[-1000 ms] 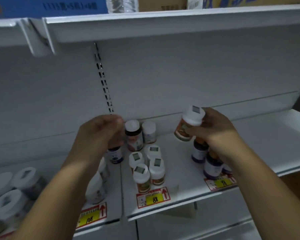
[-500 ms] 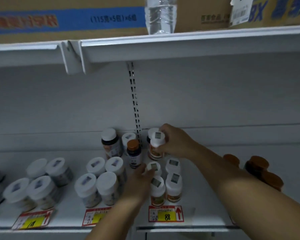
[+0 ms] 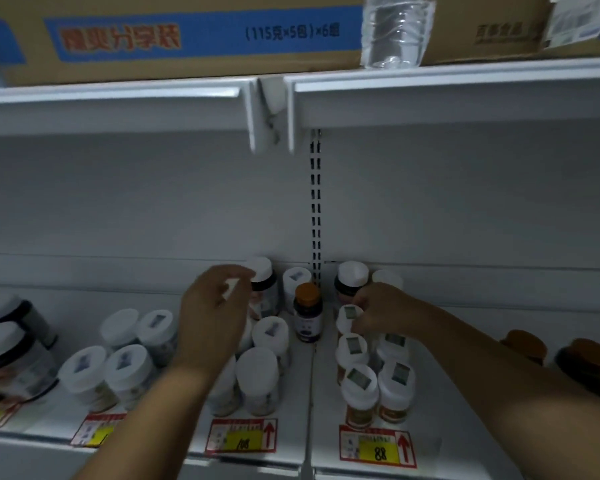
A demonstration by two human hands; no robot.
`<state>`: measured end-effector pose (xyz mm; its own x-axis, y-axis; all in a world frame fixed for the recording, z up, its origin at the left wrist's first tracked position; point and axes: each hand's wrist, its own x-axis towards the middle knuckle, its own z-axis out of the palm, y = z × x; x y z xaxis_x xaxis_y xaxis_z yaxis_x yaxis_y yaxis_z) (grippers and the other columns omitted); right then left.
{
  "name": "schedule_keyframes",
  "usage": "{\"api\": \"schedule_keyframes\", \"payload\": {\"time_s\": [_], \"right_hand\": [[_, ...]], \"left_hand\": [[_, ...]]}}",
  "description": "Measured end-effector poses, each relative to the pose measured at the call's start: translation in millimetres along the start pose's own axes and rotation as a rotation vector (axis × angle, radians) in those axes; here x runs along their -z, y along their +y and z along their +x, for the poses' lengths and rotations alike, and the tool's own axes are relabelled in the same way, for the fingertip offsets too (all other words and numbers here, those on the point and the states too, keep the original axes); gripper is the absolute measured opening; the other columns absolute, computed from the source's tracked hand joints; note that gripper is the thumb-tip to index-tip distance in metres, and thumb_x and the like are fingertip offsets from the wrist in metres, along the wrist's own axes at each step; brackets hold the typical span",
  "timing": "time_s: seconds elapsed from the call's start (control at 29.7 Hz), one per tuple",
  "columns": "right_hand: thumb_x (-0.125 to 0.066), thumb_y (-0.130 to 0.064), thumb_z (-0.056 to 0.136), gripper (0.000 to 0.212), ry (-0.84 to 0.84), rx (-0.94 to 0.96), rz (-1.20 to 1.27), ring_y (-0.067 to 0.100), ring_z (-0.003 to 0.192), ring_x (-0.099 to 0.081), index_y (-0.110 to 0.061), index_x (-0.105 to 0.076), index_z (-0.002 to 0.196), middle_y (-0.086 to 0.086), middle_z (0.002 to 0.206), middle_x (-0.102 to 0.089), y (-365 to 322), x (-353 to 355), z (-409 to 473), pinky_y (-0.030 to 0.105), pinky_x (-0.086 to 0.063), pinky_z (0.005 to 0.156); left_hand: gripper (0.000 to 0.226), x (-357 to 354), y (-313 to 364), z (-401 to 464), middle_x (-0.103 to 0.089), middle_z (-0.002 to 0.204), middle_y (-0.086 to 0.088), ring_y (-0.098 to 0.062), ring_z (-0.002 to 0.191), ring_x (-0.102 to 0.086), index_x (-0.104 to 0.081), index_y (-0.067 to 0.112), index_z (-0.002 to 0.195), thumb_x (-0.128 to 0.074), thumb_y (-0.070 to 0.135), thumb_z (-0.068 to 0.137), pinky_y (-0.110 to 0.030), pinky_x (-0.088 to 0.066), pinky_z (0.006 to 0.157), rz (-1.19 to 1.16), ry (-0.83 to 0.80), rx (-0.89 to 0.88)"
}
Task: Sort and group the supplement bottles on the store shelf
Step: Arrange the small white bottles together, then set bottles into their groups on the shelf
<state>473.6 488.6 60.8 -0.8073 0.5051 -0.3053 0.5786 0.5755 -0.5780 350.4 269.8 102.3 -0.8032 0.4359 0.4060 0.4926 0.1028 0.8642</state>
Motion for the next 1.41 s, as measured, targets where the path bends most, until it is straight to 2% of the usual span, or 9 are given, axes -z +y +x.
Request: {"api": "schedule_keyframes", "payload": {"time_s": [0.1, 0.2, 0.34, 0.47, 0.67, 0.84, 0.94, 1.08, 1.41], "right_hand": [[-0.071, -0.018, 0.075, 0.015, -0.081, -0.041, 0.028, 0.012, 0.071, -0.057, -0.004, -0.065, 0.077, 0.005, 0.079, -0.061, -5, 6, -3, 0.017, -0.043, 0.055], [-0.067, -0.035, 0.078, 0.031, 0.057, -0.032, -0.104, 0.018, 0.085, -0.062, -0.004, -0.069, 0.082, 0.009, 0.089, -0.067, -17, 19, -13, 0.020, -0.041, 0.060], [-0.063, -0.036, 0.077, 0.029, 0.425, 0.139, -0.147, 0.023, 0.065, -0.058, -0.011, -0.061, 0.065, 0.006, 0.066, -0.058, -61, 10, -20, 0.029, -0.046, 0.058], [-0.052, -0.024, 0.087, 0.008, 0.258, 0.184, -0.312, 0.012, 0.074, -0.040, -0.020, -0.058, 0.090, 0.007, 0.091, -0.059, -93, -20, 7, 0.025, -0.025, 0.050], [-0.050, -0.010, 0.088, 0.036, 0.339, 0.169, -0.284, 0.017, 0.075, -0.048, -0.020, -0.032, 0.058, -0.004, 0.061, -0.036, -86, -36, 25, 0.035, -0.039, 0.064], [-0.065, -0.017, 0.082, 0.006, 0.588, 0.208, 0.126, 0.011, 0.070, -0.060, -0.016, -0.066, 0.075, -0.002, 0.076, -0.065, -88, -9, -3, 0.010, -0.042, 0.060], [-0.070, -0.020, 0.079, 0.006, 0.614, 0.302, 0.523, 0.010, 0.079, -0.069, -0.026, -0.071, 0.080, -0.006, 0.083, -0.073, -109, 6, -20, 0.019, -0.052, 0.069], [-0.073, -0.037, 0.068, 0.016, 0.452, 0.420, 0.686, 0.009, 0.083, -0.072, -0.031, -0.076, 0.082, -0.008, 0.086, -0.077, -159, -2, -23, 0.024, -0.057, 0.070], [-0.074, -0.029, 0.073, 0.006, 0.286, 0.608, 0.601, 0.004, 0.079, -0.069, -0.032, -0.074, 0.078, -0.014, 0.084, -0.072, -311, -81, 41, 0.025, -0.055, 0.074]], "left_hand": [[0.028, 16, -12, 43, -0.065, 0.079, 0.018, 0.006, 0.072, -0.058, -0.063, 0.033, 0.070, -0.060, 0.010, 0.086, -0.003, -0.040, 0.063, 0.118, -0.109, -0.001], [0.008, 13, -33, 78, -0.067, 0.089, -0.001, -0.016, 0.084, -0.061, -0.068, 0.018, 0.087, -0.067, 0.011, 0.081, -0.020, -0.040, 0.071, 0.220, -0.252, 0.111], [0.040, -8, -59, 108, -0.060, 0.118, -0.009, -0.024, 0.106, -0.056, -0.060, 0.013, 0.114, -0.074, 0.020, 0.077, -0.026, -0.039, 0.079, 0.397, -0.468, 0.105], [0.062, -27, -77, 116, -0.057, 0.128, -0.009, -0.018, 0.100, -0.058, -0.050, 0.014, 0.129, -0.077, 0.022, 0.074, -0.019, -0.041, 0.074, 0.423, -0.647, 0.075], [0.056, -31, -92, 117, -0.061, 0.122, -0.010, -0.016, 0.094, -0.051, -0.055, 0.015, 0.122, -0.078, 0.021, 0.072, -0.023, -0.038, 0.076, 0.318, -0.570, 0.057], [0.048, 12, -58, 139, -0.065, 0.116, -0.015, -0.018, 0.094, -0.061, -0.061, 0.006, 0.118, -0.077, 0.005, 0.073, -0.027, -0.049, 0.079, -0.092, -0.471, 0.130], [0.034, 59, -26, 148, -0.075, 0.096, -0.001, -0.007, 0.077, -0.070, -0.069, 0.017, 0.109, -0.073, 0.011, 0.076, -0.020, -0.056, 0.060, -0.280, -0.575, 0.126], [0.016, 111, 0, 140, -0.076, 0.077, 0.013, -0.001, 0.072, -0.070, -0.075, 0.036, 0.083, -0.071, 0.034, 0.067, -0.019, -0.054, 0.054, -0.228, -0.630, 0.061], [0.044, 261, -42, 160, -0.062, 0.101, 0.000, -0.014, 0.083, -0.069, -0.056, 0.024, 0.115, -0.075, 0.023, 0.075, -0.023, -0.058, 0.060, 0.066, -0.322, 0.182]]}}
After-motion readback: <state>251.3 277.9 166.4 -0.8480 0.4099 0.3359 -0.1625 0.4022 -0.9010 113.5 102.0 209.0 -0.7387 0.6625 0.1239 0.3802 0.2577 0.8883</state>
